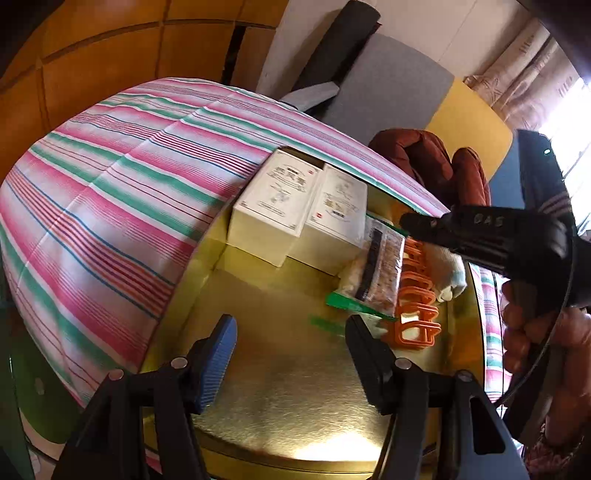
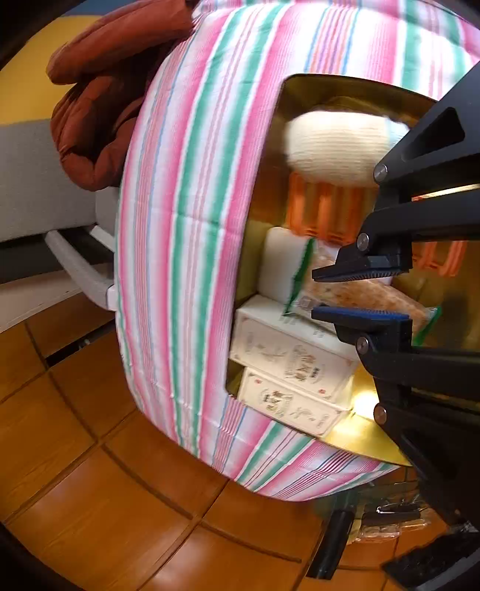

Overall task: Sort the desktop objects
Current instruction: 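Move both open tools back toward the yellow sponges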

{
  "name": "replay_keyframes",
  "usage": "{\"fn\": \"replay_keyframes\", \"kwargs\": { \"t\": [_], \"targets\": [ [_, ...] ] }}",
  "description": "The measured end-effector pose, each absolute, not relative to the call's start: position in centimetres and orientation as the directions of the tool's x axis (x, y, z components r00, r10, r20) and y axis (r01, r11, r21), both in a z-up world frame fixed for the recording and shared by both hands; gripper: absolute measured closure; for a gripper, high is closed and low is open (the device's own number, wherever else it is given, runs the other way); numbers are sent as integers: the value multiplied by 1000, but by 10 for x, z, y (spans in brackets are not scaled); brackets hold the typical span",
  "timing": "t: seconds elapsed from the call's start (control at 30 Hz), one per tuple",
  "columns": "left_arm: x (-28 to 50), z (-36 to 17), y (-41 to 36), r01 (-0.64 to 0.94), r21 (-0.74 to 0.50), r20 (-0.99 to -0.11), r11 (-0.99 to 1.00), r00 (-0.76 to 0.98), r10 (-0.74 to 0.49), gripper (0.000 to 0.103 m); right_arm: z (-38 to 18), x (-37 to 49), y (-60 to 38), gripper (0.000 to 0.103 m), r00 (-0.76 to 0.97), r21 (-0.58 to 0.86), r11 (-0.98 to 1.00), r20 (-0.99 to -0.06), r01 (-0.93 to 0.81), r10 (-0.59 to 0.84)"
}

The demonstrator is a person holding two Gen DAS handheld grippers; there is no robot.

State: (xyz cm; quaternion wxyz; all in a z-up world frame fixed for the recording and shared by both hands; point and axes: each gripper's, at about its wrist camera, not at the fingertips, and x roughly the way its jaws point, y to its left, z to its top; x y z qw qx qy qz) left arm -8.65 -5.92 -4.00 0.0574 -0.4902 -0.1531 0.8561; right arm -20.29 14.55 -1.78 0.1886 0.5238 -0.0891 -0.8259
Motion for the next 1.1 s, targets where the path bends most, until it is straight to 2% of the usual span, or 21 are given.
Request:
{"fn": "replay_keyframes", "kwargs": {
  "t": [0.13,0.2,0.27,0.37,0.47,0.57,0.67,0.9,1.1],
  "targets": [
    [-88,-38,-49,30,-315,-820,-949,-512,257,41,4,-182,168,85,-437,388,-887,-773,249,-460],
    [-87,-35,-42,20,-321,-814,-947,-516,265,41,16,-165,178,68,-474,366,-890,-754,271,-454],
    [-86,-33,-35,11,-317,-812,-948,-519,265,41,27,-144,191,59,-518,302,-909,-749,288,-413],
    [-83,-29,-18,-17,-325,-811,-945,-509,288,39,35,-117,212,57,-555,234,-925,-745,301,-369],
    [-78,-26,3,-66,-333,-806,-941,-497,320,35,40,-88,245,44,-583,200,-939,-741,281,-333],
    [-68,-22,31,-136,-333,-800,-933,-482,356,28,36,-65,278,41,-591,179,-954,-753,241,-291],
    [-55,-15,61,-219,-337,-789,-916,-465,401,28,30,-46,312,34,-588,142,-971,-775,194,-231],
    [-29,-12,124,-376,-346,-774,-860,-405,488,27,30,-18,419,34,-597,2,-1000,-802,-6,2],
    [-12,-20,156,-407,-339,-785,-848,-374,493,25,38,-22,530,32,-636,13,-978,-762,-208,125]
  ]
}}
